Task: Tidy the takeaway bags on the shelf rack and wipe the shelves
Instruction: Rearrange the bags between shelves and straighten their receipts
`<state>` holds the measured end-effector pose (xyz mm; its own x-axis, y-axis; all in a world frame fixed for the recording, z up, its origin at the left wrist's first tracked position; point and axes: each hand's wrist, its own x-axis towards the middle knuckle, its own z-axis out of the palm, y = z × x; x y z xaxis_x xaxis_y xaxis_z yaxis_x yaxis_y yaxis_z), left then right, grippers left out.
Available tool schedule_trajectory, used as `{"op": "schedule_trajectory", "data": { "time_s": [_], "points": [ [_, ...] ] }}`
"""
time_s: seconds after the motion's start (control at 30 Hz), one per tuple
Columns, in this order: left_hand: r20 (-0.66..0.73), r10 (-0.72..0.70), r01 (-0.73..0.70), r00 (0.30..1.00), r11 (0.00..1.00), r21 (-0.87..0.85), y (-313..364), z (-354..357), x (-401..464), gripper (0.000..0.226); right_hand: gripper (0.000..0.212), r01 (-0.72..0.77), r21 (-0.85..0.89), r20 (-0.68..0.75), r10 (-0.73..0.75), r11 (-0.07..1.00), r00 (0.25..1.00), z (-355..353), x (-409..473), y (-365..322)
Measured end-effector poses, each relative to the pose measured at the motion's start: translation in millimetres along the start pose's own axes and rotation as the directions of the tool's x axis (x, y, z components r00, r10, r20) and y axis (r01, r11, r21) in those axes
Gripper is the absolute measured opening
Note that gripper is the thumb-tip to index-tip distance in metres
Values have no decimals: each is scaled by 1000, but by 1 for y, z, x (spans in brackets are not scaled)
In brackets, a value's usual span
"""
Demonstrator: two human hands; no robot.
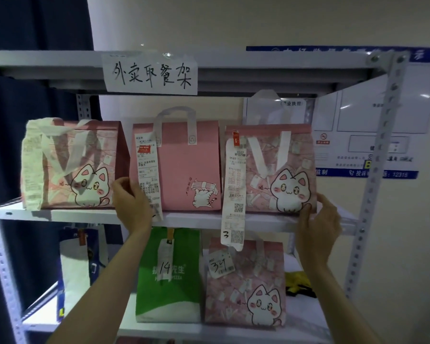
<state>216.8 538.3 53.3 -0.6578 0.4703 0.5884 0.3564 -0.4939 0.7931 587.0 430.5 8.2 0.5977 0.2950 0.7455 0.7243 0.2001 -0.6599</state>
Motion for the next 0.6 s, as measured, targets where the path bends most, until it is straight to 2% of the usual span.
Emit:
{"op": "schedule_trajectory", "data": {
  "time_s": [0.07, 0.13, 0.2, 0.33, 0.47, 0.6],
  "points": [
    [-7, 43, -44, 999, 997, -69, 1, -9, -12, 17, 33, 162, -23, -33, -162, 987, 986, -8, -18, 3],
    [-11, 90, -90, 996, 993, -78, -8, -20, -24, 15, 33, 325, -33, -31, -326, 945, 945, -14, -41, 10],
    [6, 89, -88, 996, 993, -81, -18, -33, -39, 18, 27, 382, 28, 37, -382, 924, 923, -18, -64, 14],
    [135, 87, -84, 987, 996, -26, -36, -63, -81, 14, 20, 284, 133, 226, -308, 949, 924, -19, -109, 19],
    [307, 75, -95, 949, 994, 51, -62, -91, -120, 8, 18, 173, 111, 413, -204, 979, 887, -9, -155, 32],
    [444, 24, -126, 896, 971, 201, -99, -121, -148, 5, 16, 86, 83, 537, -117, 993, 835, -3, -201, 42]
  ]
}}
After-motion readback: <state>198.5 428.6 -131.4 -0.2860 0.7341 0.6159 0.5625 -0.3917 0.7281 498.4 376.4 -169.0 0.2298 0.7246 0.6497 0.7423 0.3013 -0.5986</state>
